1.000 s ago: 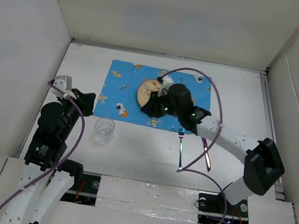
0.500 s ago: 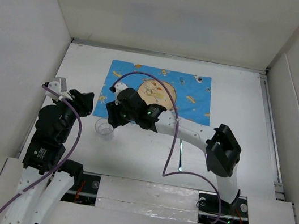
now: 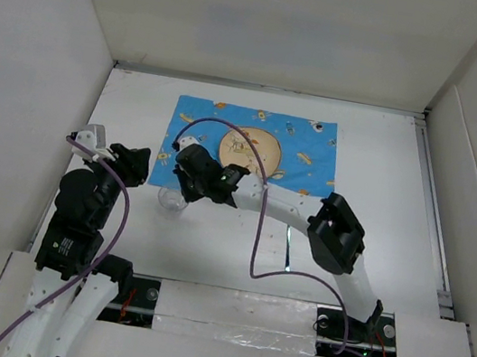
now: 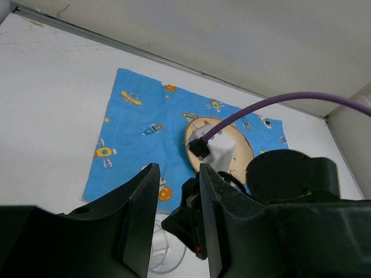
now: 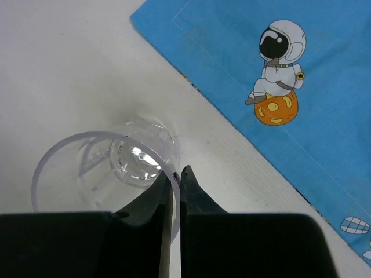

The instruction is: Set the dinner table for one person

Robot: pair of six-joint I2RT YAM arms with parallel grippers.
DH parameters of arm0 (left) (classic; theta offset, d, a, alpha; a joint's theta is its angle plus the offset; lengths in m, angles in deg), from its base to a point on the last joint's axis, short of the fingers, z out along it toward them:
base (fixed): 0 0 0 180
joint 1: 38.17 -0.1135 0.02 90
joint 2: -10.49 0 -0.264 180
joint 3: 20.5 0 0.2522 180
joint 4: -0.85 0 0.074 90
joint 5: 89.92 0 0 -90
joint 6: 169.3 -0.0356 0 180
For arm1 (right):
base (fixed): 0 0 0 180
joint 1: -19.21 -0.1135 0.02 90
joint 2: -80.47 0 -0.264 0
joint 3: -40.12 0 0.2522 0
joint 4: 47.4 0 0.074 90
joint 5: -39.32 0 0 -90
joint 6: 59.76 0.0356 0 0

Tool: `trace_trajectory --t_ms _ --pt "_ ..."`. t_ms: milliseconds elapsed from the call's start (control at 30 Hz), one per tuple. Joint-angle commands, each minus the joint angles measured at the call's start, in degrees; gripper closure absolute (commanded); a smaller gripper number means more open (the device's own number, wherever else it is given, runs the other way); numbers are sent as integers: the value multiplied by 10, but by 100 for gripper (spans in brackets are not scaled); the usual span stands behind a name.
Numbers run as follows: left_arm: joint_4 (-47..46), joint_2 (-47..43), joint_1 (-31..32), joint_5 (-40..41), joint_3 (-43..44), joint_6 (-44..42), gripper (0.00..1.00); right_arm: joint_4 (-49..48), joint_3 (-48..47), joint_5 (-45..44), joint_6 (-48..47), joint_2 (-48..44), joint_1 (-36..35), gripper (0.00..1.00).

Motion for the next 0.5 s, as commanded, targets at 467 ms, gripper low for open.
trace_trajectory --t_ms 467 --pt "-23 1 -1 -23 -1 -8 63 -17 35 8 -15 -105 450 100"
